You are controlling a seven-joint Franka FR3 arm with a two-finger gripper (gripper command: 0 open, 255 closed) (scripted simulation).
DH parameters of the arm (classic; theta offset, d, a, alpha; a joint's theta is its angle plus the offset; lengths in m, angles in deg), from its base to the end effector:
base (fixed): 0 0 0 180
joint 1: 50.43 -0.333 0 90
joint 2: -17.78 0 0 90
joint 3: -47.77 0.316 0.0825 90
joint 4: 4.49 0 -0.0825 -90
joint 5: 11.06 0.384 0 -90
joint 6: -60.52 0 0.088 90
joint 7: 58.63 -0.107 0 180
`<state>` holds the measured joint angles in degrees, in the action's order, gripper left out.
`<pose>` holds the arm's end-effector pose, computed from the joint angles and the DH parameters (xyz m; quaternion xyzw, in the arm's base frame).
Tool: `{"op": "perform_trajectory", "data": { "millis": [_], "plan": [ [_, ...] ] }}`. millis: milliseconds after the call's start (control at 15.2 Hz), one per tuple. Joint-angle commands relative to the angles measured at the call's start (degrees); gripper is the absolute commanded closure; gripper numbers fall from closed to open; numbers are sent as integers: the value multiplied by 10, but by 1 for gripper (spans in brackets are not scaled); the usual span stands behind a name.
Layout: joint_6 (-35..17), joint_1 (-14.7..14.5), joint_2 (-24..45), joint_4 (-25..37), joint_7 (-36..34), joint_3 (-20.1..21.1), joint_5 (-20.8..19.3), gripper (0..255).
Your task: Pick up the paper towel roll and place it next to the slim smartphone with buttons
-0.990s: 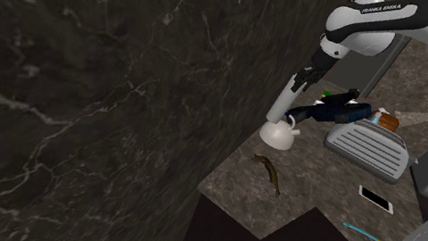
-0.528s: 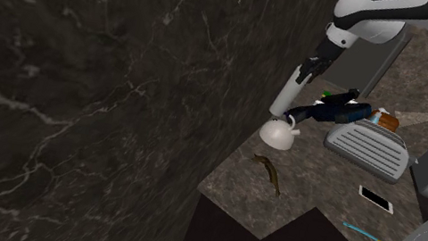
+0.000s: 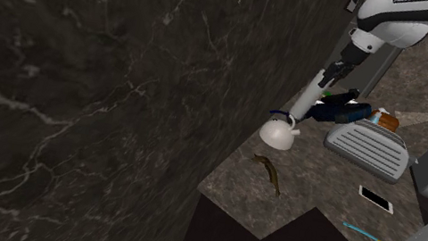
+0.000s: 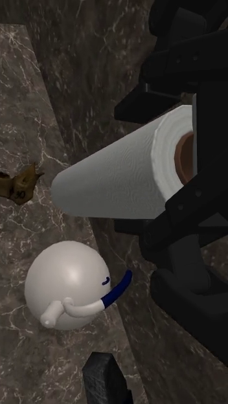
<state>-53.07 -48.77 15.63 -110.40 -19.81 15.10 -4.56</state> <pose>0.4720 -0.3188 0.5474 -0.9944 -0.0200 -0.1041 0.0021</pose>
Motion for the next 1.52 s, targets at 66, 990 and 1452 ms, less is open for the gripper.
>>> {"op": "perform_trajectory", "data": {
  "millis": [66,990,1452],
  "plan": [
    [9,20,15,16,49,-24,16,255],
    [99,169,167,177,282,-105,147,255],
    [179,305,290,334,372,-103,230,255]
  ]
}}
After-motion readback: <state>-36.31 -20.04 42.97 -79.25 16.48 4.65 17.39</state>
